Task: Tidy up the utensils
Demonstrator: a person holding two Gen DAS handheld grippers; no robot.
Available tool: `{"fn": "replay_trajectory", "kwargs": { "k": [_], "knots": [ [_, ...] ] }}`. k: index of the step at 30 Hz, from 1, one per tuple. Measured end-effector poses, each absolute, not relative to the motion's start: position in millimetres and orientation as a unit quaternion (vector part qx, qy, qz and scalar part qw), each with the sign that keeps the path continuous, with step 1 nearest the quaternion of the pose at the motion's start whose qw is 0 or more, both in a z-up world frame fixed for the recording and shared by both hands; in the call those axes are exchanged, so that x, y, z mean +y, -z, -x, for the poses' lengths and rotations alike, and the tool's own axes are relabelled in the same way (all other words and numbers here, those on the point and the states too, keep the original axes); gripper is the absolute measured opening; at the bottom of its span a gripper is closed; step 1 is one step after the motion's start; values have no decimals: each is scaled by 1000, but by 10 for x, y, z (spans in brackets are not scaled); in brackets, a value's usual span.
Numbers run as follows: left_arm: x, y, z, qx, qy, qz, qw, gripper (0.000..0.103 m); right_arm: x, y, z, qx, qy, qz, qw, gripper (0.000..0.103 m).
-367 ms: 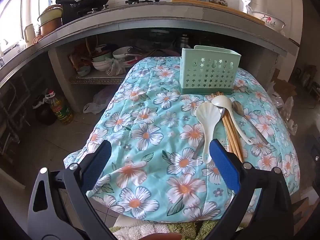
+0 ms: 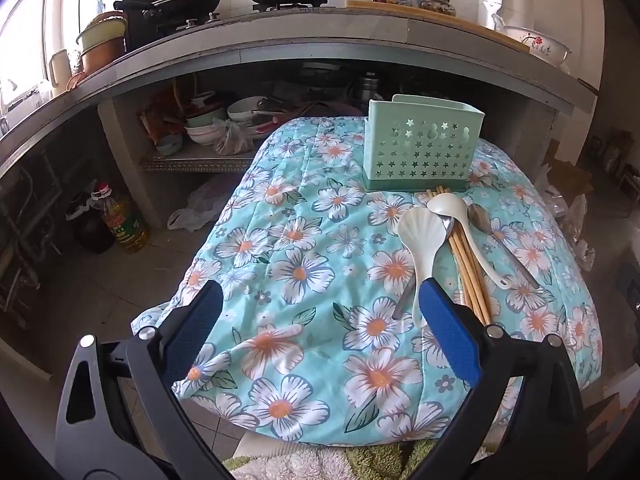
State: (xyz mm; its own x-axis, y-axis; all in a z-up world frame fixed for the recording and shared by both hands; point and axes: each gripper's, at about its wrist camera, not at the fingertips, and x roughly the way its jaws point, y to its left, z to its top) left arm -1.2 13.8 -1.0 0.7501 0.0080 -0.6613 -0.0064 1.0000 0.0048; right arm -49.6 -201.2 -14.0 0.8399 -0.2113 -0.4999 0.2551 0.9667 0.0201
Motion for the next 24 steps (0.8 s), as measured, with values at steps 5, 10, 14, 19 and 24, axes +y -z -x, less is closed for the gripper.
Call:
{"fn": "replay_trajectory", "kwargs": {
  "k": [5, 10, 14, 19, 24],
  "knots": [
    [199, -1, 7, 358, -6, 4, 934, 95, -2039, 117, 509, 255, 121, -43, 958, 97],
    [229, 25, -4, 361, -11, 4, 933, 95, -2032, 114, 508, 256, 122, -43, 958, 97],
    [223, 46, -2, 361, -11, 3, 932, 95, -2046, 90, 524, 255, 122, -43, 958, 97],
    [226, 47, -3, 362, -11, 3, 932, 95, -2034, 84, 524, 256, 121, -43, 958, 97],
    [227, 52, -1, 361, -11, 3, 932, 95, -2032, 93, 521, 256, 121, -42, 958, 97]
  ]
}}
